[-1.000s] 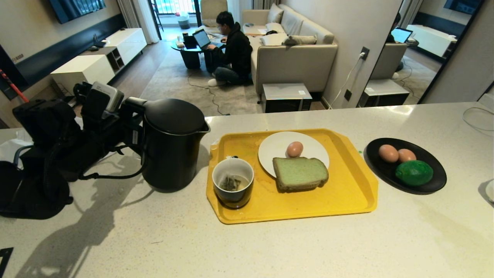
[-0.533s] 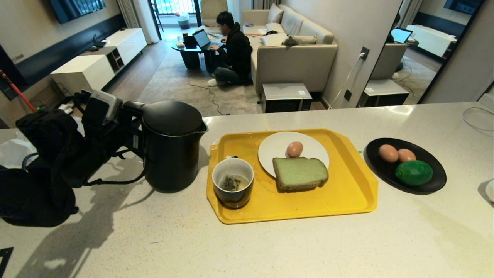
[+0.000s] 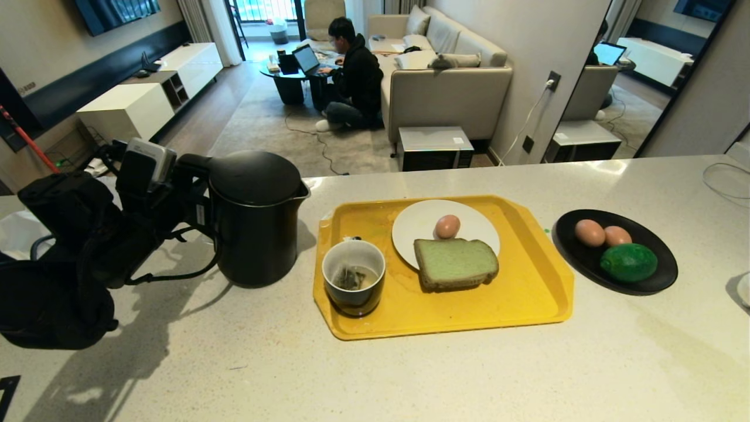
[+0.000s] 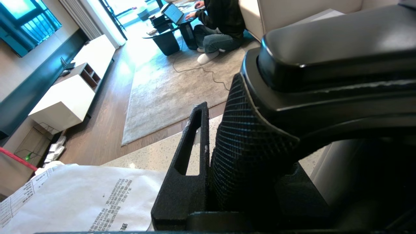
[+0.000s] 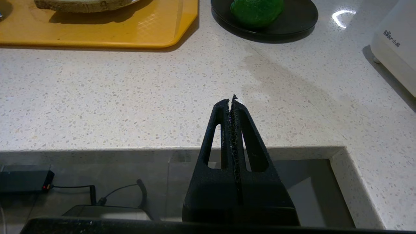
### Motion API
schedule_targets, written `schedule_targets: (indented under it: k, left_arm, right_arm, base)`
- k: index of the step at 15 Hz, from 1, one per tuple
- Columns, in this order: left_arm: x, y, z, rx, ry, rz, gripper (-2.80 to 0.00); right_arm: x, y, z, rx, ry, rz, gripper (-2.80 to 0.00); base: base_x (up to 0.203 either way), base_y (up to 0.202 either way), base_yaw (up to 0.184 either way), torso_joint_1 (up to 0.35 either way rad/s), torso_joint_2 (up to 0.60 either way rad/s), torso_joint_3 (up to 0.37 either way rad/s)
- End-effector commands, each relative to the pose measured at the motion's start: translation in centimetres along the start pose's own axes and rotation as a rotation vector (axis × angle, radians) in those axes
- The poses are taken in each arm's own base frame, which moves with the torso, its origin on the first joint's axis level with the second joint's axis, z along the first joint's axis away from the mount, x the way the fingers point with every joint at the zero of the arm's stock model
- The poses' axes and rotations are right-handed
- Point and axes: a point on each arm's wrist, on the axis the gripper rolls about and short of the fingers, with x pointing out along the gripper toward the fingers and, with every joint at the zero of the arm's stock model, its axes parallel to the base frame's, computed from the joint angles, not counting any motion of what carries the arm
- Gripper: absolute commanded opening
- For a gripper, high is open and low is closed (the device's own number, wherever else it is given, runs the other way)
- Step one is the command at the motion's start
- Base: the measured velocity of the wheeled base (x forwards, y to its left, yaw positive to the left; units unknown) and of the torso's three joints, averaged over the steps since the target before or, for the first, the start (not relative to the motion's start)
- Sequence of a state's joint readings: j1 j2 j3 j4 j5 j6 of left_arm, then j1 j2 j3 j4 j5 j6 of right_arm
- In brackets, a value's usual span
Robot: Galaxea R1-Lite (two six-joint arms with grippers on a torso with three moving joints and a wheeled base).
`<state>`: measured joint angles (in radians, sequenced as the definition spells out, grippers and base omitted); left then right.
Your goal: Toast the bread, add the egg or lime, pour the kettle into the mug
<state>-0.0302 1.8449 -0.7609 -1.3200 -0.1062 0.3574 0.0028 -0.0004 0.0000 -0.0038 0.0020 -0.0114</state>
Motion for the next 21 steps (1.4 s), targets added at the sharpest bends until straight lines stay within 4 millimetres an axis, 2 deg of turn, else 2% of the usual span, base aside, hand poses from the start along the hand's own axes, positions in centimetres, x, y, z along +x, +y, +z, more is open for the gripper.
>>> schedule_targets:
  k: [1,3,4,8,17,21]
  left_arm:
    - [0.0,0.0,0.1,0.002,-0.005,0.002,-2.8]
    - [-0.1,0.0,0.1,0.004,-0.004,0.003,-2.8]
    - [-0.2,0.1,0.1,0.004,-0.004,0.005,0.0]
    - [-0.7,0.3,0.5,0.004,-0.013,0.009,0.0]
    - [-5.6,0.0,-1.2,0.008,0.018,0.031,0.0]
    - [-8.0,0.2,0.4,0.015,-0.007,0.038,0.0]
  right_arm:
    - [0.0,0.0,0.0,-0.001,0.001,0.0,-2.8]
    - [0.0,0.0,0.0,0.0,0.001,0.001,-2.8]
    - [0.0,0.0,0.0,0.0,0.001,0.0,-2.8]
    - [0.0,0.0,0.0,-0.001,0.001,0.001,-2.8]
    - [0.0,0.0,0.0,0.0,0.001,0.001,-2.8]
    - [0.0,0.0,0.0,0.001,0.001,0.001,-2.8]
  base:
    - [0.0,0.0,0.0,0.0,0.0,0.0]
    - [0.0,0.0,0.0,0.0,0.0,0.0]
    - [0.0,0.0,0.0,0.0,0.0,0.0]
    - [0.0,0.0,0.0,0.0,0.0,0.0]
    - [0.0,0.0,0.0,0.0,0.0,0.0]
    - [0.0,0.0,0.0,0.0,0.0,0.0]
